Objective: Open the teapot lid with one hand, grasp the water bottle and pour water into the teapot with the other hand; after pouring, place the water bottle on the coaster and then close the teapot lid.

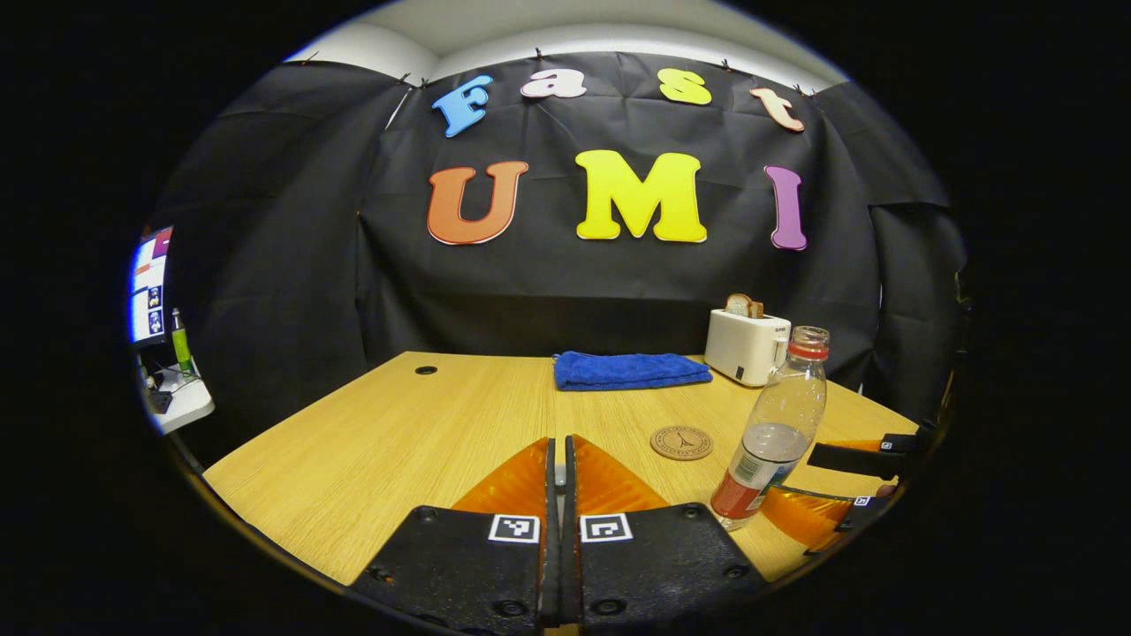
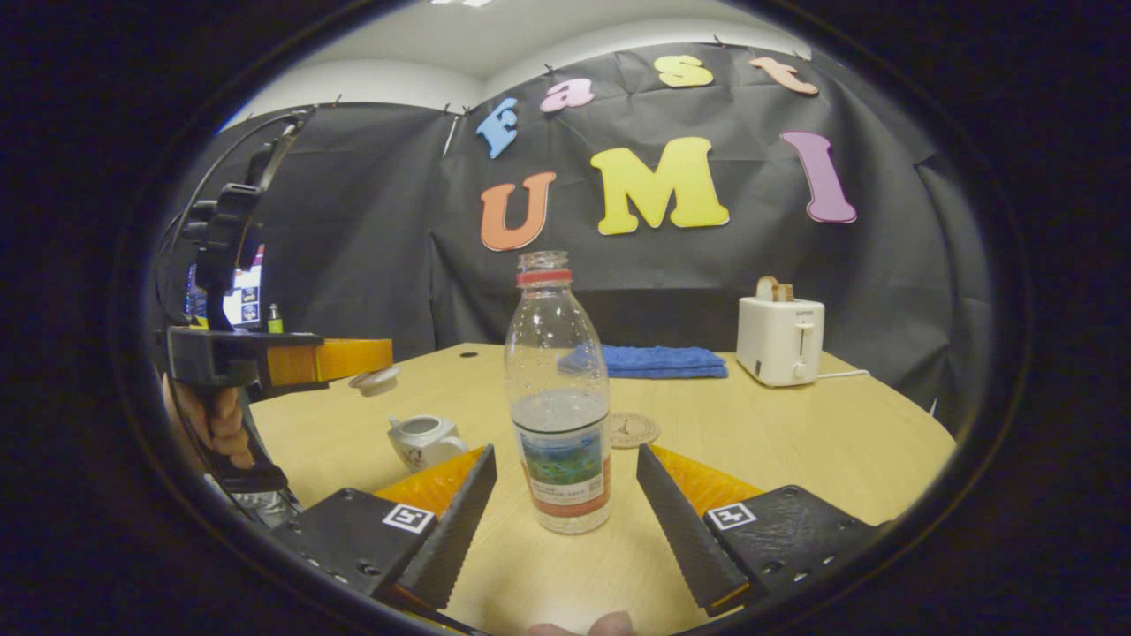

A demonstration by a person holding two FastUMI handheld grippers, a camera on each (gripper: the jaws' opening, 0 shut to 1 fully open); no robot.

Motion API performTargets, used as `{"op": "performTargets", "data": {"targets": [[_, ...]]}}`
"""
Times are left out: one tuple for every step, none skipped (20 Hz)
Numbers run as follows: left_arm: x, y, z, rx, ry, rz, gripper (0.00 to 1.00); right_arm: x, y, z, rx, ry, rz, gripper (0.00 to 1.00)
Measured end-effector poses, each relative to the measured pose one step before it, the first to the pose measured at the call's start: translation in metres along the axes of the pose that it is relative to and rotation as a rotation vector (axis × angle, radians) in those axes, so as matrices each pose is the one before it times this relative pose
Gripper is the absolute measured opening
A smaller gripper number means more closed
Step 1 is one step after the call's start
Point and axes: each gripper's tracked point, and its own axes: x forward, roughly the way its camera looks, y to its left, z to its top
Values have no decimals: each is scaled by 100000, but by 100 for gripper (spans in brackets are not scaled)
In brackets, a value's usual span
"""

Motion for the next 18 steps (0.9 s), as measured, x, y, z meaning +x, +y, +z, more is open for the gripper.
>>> {"op": "performTargets", "data": {"targets": [[-176, 680, 57, -446, -972, 370, 2, 586, 255, 6, -76, 226, 51, 95], [-99, 472, -86, -252, -87, 257, 2, 523, 121, 1, -141, 623, -196, 96], [-153, 655, -305, -580, 532, 617, 3, 474, -30, -13, -484, 685, -651, 96], [-158, 615, -226, -1053, 65, 596, 3, 284, -72, 245, -509, 25, -1120, 93], [-168, 434, -80, -1032, -125, 683, 2, 204, -172, 366, -287, -325, -1459, 96], [-51, 425, 24, -803, -325, 784, 3, 20, -207, 370, -72, -709, -909, 96], [-88, 317, -50, -605, -356, 434, 3, 207, 56, 339, -126, -434, -181, 93], [27, 231, 71, -450, -490, -31, 3, 272, 68, -22, -1048, 186, -536, 84], [-2, 129, -13, -327, -120, -43, 3, -109, 57, 57, -737, 146, -267, 76], [15, 181, -79, -112, -153, -159, 3, 163, 154, -103, -529, 803, -19, 77], [-45, 270, 54, -301, -331, 41, 3, 185, 77, 140, -897, 271, 61, 75], [-102, 99, -11, -387, -218, -404, 3, 20, 85, 380, -2161, 176, -48, 73], [-18, 58, -44, -154, -292, -374, 3, 159, 84, 586, -4774, -248, 177, 73], [-44, 170, 67, -105, -151, -72, 3, 174, 179, 435, -6983, 900, 737, 71], [-67, 262, 7, -13, -170, -134, 3, 105, -3, 393, -6731, 545, 241, 71], [67, 92, 79, -68, 87, -207, 3, 239, -265, 634, -6126, 407, -668, 71], [27, 244, 39, -143, -42, 218, 3, 243, -236, 527, -6003, 390, -775, 72], [-98, 292, 65, -34, -217, 276, 3, 453, -263, 334, -6117, 498, -1150, 72]]}}
